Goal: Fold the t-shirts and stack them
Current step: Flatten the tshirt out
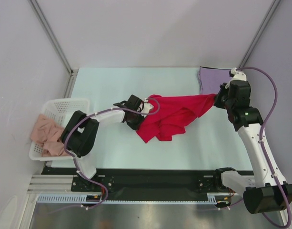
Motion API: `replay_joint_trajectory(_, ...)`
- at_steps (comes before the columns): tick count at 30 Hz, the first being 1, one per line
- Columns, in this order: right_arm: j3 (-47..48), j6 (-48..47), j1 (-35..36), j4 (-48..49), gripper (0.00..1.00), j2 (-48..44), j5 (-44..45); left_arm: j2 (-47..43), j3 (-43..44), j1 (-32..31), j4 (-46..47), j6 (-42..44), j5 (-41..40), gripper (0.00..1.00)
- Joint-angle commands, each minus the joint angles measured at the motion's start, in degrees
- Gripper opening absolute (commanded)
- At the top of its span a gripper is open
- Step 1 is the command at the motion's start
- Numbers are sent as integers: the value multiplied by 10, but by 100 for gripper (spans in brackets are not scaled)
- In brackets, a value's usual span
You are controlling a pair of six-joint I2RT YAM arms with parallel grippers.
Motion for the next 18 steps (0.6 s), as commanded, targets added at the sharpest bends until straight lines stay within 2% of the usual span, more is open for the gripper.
replay_joint_trajectory(1,66,-11,-8,4,0,-23,11,-93,26,39,-28,25,-63,0)
replay_joint_trajectory(3,117,-11,-11,-3,0,-19,11,-141,58,93,-56,51,-76,0)
replay_joint_trajectory(5,164,-10,-12,-11,0,-14,2,-205,133,143,-113,86,-77,0)
replay_joint_trajectory(7,239,-10,-12,-21,0,-10,-13,-245,212,164,-152,115,-89,0)
replay_joint_trajectory(12,372,3,-12,-41,0,-31,-72,-392,334,170,-248,209,-168,0)
replay_joint_trajectory(15,446,4,-12,-62,0,-47,-101,-438,415,170,-293,237,-206,0)
replay_joint_trajectory(18,499,5,-13,-81,0,-49,-129,-448,453,170,-316,254,-240,0)
